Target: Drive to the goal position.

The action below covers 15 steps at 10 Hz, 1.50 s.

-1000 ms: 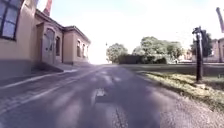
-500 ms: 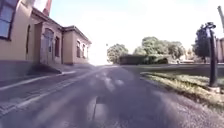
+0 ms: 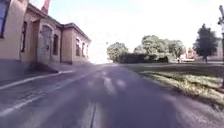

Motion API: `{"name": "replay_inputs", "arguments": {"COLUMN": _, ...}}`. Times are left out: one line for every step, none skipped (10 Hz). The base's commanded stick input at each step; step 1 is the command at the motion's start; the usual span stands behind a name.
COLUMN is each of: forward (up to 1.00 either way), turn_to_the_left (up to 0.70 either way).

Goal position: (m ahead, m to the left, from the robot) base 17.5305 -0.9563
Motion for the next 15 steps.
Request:
{"name": "replay_inputs", "arguments": {"forward": 0.7, "turn_to_the_left": 0.0}}
{"name": "replay_inputs", "arguments": {"forward": 0.7, "turn_to_the_left": 0.0}}
{"name": "replay_inputs", "arguments": {"forward": 0.7, "turn_to_the_left": 0.0}}
{"name": "replay_inputs", "arguments": {"forward": 0.7, "turn_to_the_left": 0.0}}
{"name": "replay_inputs", "arguments": {"forward": 0.7, "turn_to_the_left": 0.0}}
{"name": "replay_inputs", "arguments": {"forward": 0.7, "turn_to_the_left": 0.0}}
{"name": "replay_inputs", "arguments": {"forward": 0.7, "turn_to_the_left": 0.0}}
{"name": "replay_inputs", "arguments": {"forward": 0.7, "turn_to_the_left": 0.0}}
{"name": "replay_inputs", "arguments": {"forward": 0.7, "turn_to_the_left": 0.0}}
{"name": "replay_inputs", "arguments": {"forward": 0.7, "turn_to_the_left": 0.0}}
{"name": "replay_inputs", "arguments": {"forward": 0.7, "turn_to_the_left": 0.0}}
{"name": "replay_inputs", "arguments": {"forward": 0.7, "turn_to_the_left": 0.0}}
{"name": "replay_inputs", "arguments": {"forward": 0.7, "turn_to_the_left": 0.0}}
{"name": "replay_inputs", "arguments": {"forward": 0.7, "turn_to_the_left": 0.0}}
{"name": "replay_inputs", "arguments": {"forward": 0.7, "turn_to_the_left": 0.0}}
